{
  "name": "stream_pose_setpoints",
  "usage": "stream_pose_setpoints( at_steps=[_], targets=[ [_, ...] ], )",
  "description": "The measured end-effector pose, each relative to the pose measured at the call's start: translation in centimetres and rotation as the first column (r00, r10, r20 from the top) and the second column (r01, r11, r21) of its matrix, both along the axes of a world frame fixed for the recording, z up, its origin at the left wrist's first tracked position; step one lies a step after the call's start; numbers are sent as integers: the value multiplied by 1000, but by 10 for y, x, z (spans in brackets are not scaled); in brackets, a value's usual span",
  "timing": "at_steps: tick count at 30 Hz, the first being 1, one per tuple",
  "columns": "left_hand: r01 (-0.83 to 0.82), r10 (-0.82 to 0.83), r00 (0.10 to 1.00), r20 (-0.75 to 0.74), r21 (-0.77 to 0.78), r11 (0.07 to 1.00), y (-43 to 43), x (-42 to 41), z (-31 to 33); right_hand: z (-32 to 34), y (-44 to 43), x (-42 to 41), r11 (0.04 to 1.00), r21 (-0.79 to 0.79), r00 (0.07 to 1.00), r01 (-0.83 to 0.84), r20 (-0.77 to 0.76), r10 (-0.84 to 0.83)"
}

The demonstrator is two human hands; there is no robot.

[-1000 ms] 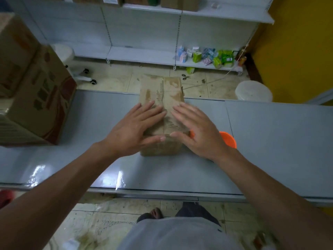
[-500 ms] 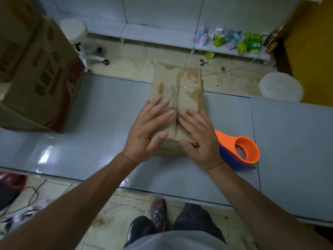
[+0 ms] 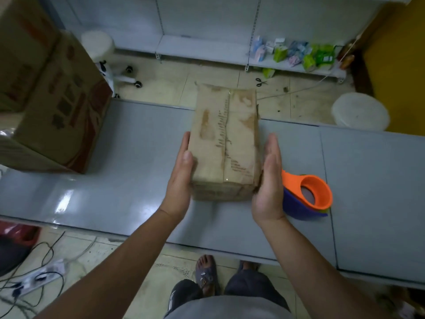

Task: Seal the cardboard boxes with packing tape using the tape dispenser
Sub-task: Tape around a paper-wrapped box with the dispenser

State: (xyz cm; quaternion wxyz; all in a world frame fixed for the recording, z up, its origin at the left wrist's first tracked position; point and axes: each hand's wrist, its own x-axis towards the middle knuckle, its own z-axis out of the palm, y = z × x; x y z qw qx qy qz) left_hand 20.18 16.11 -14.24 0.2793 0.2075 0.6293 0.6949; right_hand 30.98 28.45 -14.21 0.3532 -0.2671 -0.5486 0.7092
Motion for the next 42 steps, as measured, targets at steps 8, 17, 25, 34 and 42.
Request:
stream_pose_setpoints(
  at_steps=[8,17,25,34,42],
  targets=[
    [-200,198,980,35,60,978,12,23,2,-4,-19,-15,983,90,984,160,58,-166],
    [-57,-14,985,-173,-398,916,-7,-7,51,27,10,-1,967,230,924,-108,381,12],
    [-333,-614,529,-586,-809,485,23,8,64,12,-1,-6,789,569,893,-232,447,-60],
    [-327,-808,268,-525,-839,436,44,13,70,11,11,0,735,590,892,-335,450,46],
    [-258,-841,248,-482,-869,422,40,2,70,18,17,11,670,601,861,-435,495,115]
  ],
)
